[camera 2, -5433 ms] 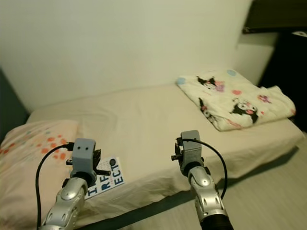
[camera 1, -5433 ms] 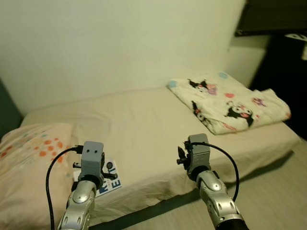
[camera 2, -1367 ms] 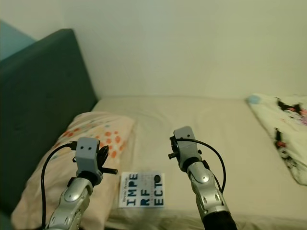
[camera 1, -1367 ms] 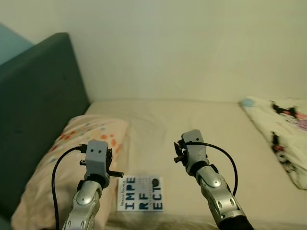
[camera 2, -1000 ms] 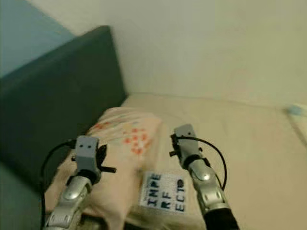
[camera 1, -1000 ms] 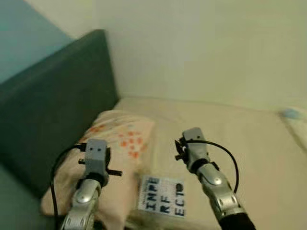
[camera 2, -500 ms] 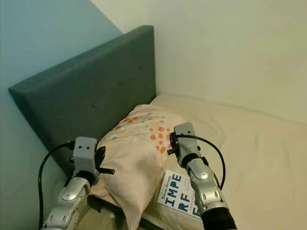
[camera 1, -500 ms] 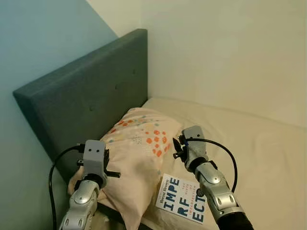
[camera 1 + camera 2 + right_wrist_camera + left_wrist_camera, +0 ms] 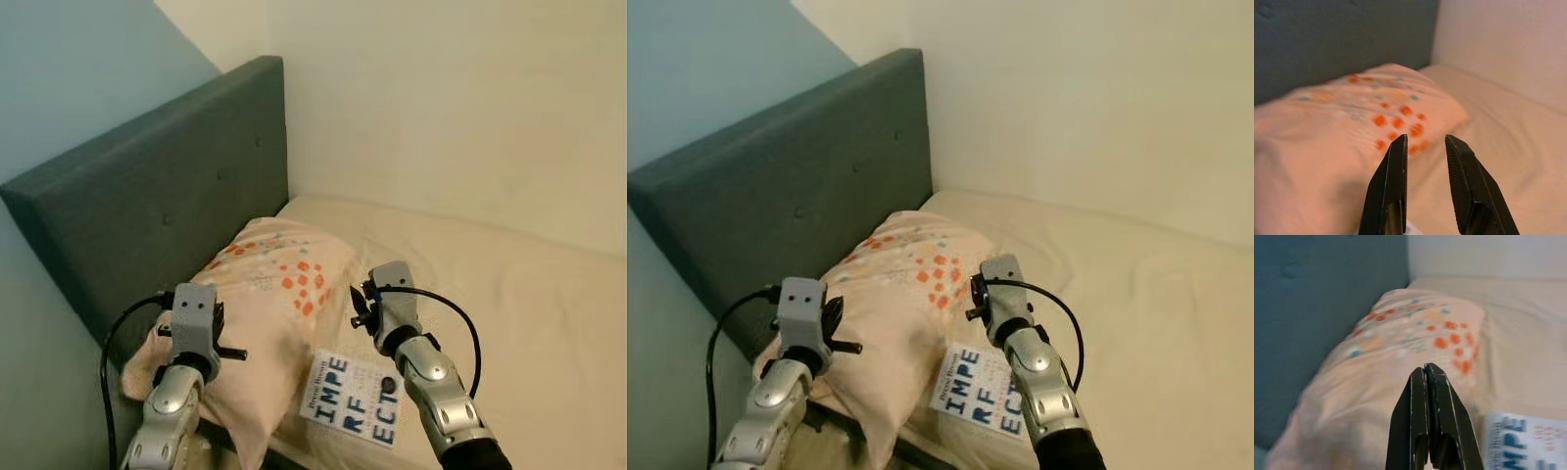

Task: Clean up the room

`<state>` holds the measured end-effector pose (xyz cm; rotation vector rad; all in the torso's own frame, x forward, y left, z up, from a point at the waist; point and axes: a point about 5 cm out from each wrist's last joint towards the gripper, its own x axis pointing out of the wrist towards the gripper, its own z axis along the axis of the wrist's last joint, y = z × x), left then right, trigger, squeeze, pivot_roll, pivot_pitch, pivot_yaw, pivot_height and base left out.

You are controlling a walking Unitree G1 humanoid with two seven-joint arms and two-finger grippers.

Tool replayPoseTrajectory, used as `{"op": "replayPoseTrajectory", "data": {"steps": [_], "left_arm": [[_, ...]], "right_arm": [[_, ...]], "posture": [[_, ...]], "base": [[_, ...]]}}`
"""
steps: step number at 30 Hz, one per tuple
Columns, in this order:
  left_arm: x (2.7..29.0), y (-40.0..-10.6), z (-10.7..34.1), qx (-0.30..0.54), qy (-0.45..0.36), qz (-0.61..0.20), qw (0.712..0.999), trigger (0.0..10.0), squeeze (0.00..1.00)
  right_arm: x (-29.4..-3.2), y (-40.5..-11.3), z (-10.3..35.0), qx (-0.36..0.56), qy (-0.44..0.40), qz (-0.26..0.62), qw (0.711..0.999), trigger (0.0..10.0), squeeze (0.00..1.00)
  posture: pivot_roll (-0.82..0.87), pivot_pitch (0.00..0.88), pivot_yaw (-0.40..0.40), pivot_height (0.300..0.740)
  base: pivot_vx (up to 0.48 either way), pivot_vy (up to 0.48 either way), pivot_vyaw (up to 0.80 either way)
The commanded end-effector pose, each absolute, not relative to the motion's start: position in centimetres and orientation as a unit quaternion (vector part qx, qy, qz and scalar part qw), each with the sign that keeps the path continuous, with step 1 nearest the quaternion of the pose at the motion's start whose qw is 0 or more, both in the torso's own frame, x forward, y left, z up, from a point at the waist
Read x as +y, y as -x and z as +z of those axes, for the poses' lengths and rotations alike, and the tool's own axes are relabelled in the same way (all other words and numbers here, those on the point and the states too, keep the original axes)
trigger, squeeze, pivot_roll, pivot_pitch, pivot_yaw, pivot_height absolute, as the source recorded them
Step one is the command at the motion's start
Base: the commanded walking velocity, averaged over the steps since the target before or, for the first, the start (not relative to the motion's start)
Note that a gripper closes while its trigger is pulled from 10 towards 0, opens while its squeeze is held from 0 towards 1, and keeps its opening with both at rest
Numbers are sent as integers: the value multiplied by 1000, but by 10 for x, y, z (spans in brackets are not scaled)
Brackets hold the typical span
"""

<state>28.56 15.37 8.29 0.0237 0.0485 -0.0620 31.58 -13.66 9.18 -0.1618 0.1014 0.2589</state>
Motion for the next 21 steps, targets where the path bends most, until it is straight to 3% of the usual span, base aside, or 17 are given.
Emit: {"op": "replayPoseTrajectory", "data": {"steps": [1, 21], "left_arm": [[154, -286, 81, 30, -19, -36, 999, 10000, 0], [154, -286, 80, 33, -28, -44, 998, 10000, 0]], "right_arm": [[-138, -316, 92, 51, 71, 122, 989, 10000, 0], [-134, -313, 90, 61, 50, 125, 989, 10000, 0]], "posture": [[-84, 2, -18, 723], [-88, 15, -18, 723]], "base": [[0, -446, 0], [0, -440, -121]]}}
